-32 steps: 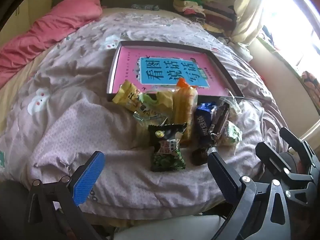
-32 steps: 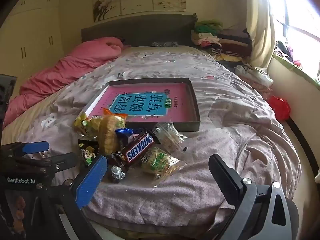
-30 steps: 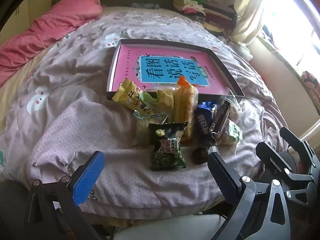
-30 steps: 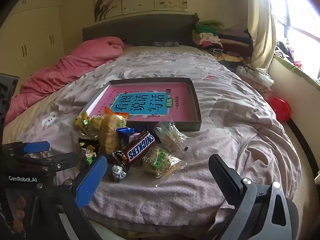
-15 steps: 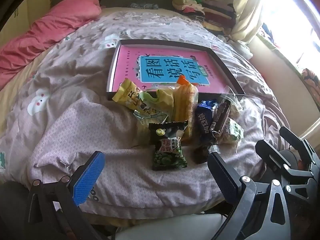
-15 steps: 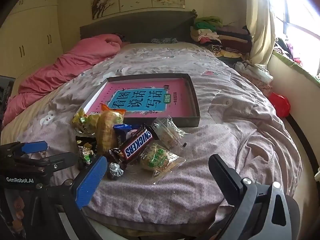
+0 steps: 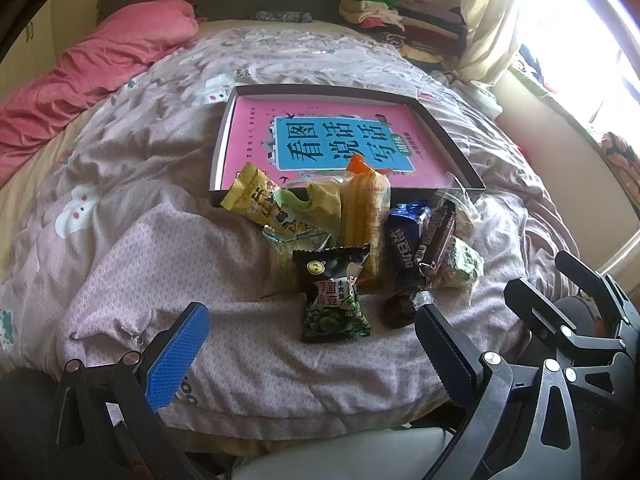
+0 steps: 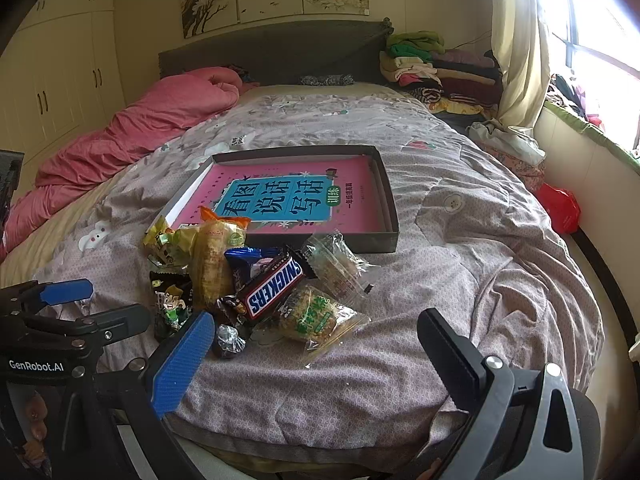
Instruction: Organize snacks
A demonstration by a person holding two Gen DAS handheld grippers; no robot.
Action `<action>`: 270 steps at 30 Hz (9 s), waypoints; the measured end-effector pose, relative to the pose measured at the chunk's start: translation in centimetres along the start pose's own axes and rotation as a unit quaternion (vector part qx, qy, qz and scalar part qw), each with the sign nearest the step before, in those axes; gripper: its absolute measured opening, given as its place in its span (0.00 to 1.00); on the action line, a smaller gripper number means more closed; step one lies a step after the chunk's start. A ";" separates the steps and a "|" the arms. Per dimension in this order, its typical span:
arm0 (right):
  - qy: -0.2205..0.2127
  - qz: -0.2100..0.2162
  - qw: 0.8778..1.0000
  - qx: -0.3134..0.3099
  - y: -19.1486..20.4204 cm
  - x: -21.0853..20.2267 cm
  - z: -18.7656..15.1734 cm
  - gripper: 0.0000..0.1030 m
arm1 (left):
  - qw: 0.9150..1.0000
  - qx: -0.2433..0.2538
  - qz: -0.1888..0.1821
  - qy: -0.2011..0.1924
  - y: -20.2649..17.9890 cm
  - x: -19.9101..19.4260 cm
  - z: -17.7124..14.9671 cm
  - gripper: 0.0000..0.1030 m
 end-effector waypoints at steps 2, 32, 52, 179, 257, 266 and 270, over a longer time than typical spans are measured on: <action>0.000 0.000 1.000 0.000 0.0 0.0 0.0 0.99 | 1.000 0.000 0.000 0.000 0.0 0.0 0.0 0.99; 0.006 -0.004 1.000 0.009 -0.5 0.3 0.0 0.99 | 1.000 0.002 -0.001 0.002 -0.3 0.1 -0.3 0.99; 0.031 -0.012 0.999 0.031 -1.5 1.5 -0.6 0.99 | 0.999 -0.027 -0.018 0.036 0.4 2.0 -1.5 0.99; -0.021 0.125 0.985 0.119 -3.8 11.3 10.8 0.34 | 0.994 -0.085 -0.040 -0.053 6.9 7.5 11.5 0.34; -0.032 0.084 0.994 0.055 -4.2 11.4 10.1 0.60 | 0.996 -0.071 -0.030 -0.038 7.2 7.5 11.8 0.61; -0.057 0.115 0.990 0.052 -3.2 9.2 10.9 0.67 | 0.996 -0.064 -0.023 -0.054 7.5 5.8 12.0 0.64; -0.058 0.118 0.990 0.054 -3.2 8.7 10.7 0.70 | 0.996 -0.059 -0.021 -0.058 7.5 5.0 11.8 0.65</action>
Point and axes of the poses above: each gripper's, at about its wrist camera, not at the fingertips, and x roughly the way its jaws point, y to its left, z to its top, the point moved 10 cm from there along x, roughly the way its jaws point, and after that the axes turned 8 degrees about x, right-handed, at the moved point
